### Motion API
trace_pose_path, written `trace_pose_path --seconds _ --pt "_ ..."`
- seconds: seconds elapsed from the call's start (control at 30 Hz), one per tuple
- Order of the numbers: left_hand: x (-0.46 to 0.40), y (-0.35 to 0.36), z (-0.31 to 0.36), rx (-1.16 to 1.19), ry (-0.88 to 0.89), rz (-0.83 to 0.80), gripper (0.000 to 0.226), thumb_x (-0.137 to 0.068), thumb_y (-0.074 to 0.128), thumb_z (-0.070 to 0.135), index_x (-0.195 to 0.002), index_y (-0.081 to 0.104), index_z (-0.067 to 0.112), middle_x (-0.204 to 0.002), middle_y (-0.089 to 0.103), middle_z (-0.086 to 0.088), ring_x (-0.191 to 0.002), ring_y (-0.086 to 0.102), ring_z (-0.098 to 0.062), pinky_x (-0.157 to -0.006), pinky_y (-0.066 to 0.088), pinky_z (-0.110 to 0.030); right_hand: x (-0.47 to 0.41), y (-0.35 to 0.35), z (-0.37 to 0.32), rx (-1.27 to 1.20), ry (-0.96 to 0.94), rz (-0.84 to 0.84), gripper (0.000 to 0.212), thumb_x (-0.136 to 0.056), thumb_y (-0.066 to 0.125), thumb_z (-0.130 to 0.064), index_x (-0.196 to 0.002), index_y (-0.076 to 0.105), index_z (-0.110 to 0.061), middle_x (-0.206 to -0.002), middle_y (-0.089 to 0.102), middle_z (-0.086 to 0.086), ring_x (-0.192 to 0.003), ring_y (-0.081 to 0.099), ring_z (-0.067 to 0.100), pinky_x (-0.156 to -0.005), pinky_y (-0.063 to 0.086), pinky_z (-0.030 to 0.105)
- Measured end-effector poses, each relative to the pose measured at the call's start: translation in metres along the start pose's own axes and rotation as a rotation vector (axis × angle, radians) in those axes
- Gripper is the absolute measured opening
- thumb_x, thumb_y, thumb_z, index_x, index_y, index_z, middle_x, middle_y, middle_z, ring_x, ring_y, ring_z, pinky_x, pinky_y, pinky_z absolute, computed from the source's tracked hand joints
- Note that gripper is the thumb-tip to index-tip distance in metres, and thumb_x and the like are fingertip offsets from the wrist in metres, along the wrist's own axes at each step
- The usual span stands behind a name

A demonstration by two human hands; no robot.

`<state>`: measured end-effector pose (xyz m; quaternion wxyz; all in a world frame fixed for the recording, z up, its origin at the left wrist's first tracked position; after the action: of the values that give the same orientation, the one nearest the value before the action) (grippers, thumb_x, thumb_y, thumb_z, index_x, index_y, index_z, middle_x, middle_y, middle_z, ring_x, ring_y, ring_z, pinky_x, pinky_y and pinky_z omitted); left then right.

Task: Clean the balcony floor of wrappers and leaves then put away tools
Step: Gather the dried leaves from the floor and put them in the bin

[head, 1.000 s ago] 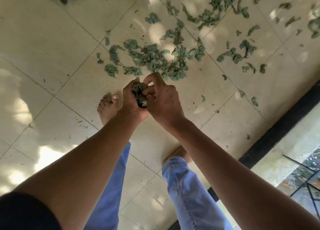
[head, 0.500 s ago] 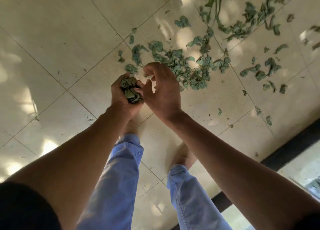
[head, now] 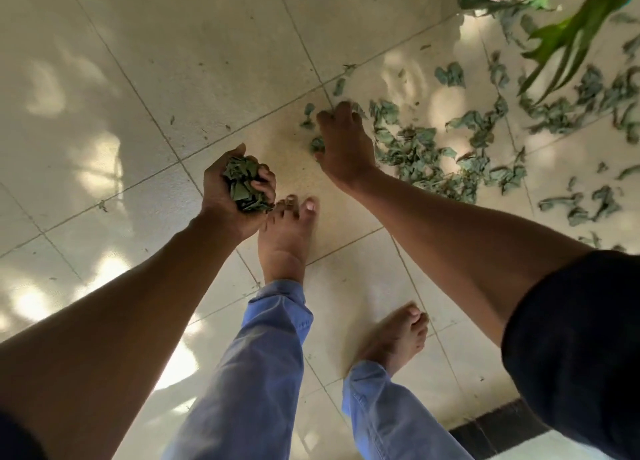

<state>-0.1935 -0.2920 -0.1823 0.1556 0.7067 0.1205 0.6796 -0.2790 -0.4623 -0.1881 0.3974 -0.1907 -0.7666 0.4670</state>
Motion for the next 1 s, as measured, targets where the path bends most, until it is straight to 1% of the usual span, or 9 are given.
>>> trace_pose_path --seconds 0.13,0.23,0.37,0.47,0.57,0.63,0.73,0.8,1.0 --pt "-0.004 -0.012 -0.002 -0.046 0.001 0.085 0.022 -0.082 0.067 0.031 -0.069 0.053 0.021 -0.073 0.052 0.004 -0.067 0.058 -0.008 -0.049 0.04 -0.01 0.009 0.015 -0.01 0.019 -0.106 -0.025 0.036 -0.09 0.061 0.001 -0.124 0.057 -0.009 -0.129 0.045 0.018 -0.108 0.056 0.037 -0.071 0.056 0.043" --pt "-0.014 -0.017 -0.021 0.083 -0.186 0.156 0.017 -0.086 0.063 0.043 -0.091 0.063 0.027 -0.081 0.056 0.018 -0.083 0.059 0.006 -0.06 0.045 -0.01 0.009 0.022 -0.014 0.02 -0.165 -0.017 0.029 -0.088 0.058 0.006 -0.114 0.061 -0.006 -0.118 0.052 0.018 -0.1 0.059 0.036 -0.065 0.043 0.035" --pt "-0.004 -0.003 -0.006 -0.001 -0.041 0.069 0.025 -0.083 0.067 0.03 -0.067 0.051 0.021 -0.07 0.051 0.003 -0.065 0.056 -0.009 -0.046 0.041 -0.012 0.007 0.018 -0.007 -0.173 -0.101 0.017 0.021 -0.085 0.059 0.003 -0.099 0.069 -0.008 -0.1 0.063 0.012 -0.091 0.063 0.033 -0.067 0.043 0.034" --pt "0.006 0.007 -0.009 -0.021 0.003 0.045 0.033 -0.093 0.061 0.034 -0.064 0.053 0.02 -0.07 0.048 0.003 -0.063 0.056 -0.009 -0.046 0.04 -0.011 0.018 -0.011 0.003 -0.439 0.015 0.168 0.01 -0.079 0.068 -0.003 -0.083 0.073 -0.011 -0.084 0.07 0.005 -0.077 0.065 0.023 -0.066 0.054 0.041" --pt "0.01 0.007 -0.022 -0.047 0.004 0.091 0.036 -0.096 0.059 0.035 -0.064 0.053 0.019 -0.07 0.048 0.002 -0.063 0.055 -0.009 -0.046 0.042 -0.012 0.056 -0.054 -0.006 -0.63 0.01 0.283 0.009 -0.079 0.07 -0.004 -0.084 0.073 -0.011 -0.081 0.07 0.002 -0.072 0.065 0.017 -0.064 0.055 0.043" --pt "0.018 0.026 -0.032 -0.05 -0.014 0.024 0.036 -0.096 0.058 0.034 -0.065 0.054 0.018 -0.067 0.053 0.0 -0.062 0.058 -0.011 -0.047 0.047 -0.017 0.087 -0.078 -0.023 -0.807 -0.048 0.274 0.006 -0.079 0.074 -0.008 -0.085 0.075 -0.009 -0.082 0.071 0.001 -0.073 0.067 0.016 -0.065 0.057 0.041" --pt "0.029 0.049 -0.053 -0.091 -0.003 -0.059 0.038 -0.092 0.055 0.031 -0.059 0.059 0.013 -0.057 0.059 -0.005 -0.054 0.064 -0.019 -0.053 0.054 -0.022 0.122 -0.089 -0.047 -0.96 -0.092 0.125 0.013 -0.075 0.079 -0.005 -0.086 0.077 -0.01 -0.083 0.073 0.0 -0.075 0.069 0.013 -0.068 0.059 0.039" --pt "0.028 0.057 -0.066 -0.065 -0.02 -0.098 0.05 -0.1 0.049 0.032 -0.054 0.052 0.014 -0.05 0.051 -0.002 -0.046 0.056 -0.018 -0.05 0.049 -0.02 0.134 -0.084 -0.052 -0.914 -0.091 0.086 0.014 -0.072 0.079 -0.002 -0.084 0.077 -0.01 -0.081 0.072 -0.001 -0.073 0.067 0.013 -0.066 0.057 0.039" --pt "0.026 0.06 -0.087 -0.173 0.033 -0.072 0.043 -0.102 0.049 0.034 -0.063 0.049 0.016 -0.055 0.05 0.0 -0.052 0.053 -0.015 -0.055 0.048 -0.022 0.133 -0.07 -0.039 -0.624 0.03 0.149 0.011 -0.079 0.066 -0.005 -0.085 0.072 -0.011 -0.08 0.067 0.003 -0.069 0.062 0.021 -0.057 0.051 0.037"
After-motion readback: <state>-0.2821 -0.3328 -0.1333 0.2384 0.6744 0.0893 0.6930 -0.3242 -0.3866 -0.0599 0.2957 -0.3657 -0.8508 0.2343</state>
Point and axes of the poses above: each hand's wrist, its own x-axis away from the middle knuckle, its own y-axis out of the palm, z = x × y, the point moved 8 cm from there along -x, towards the middle knuckle
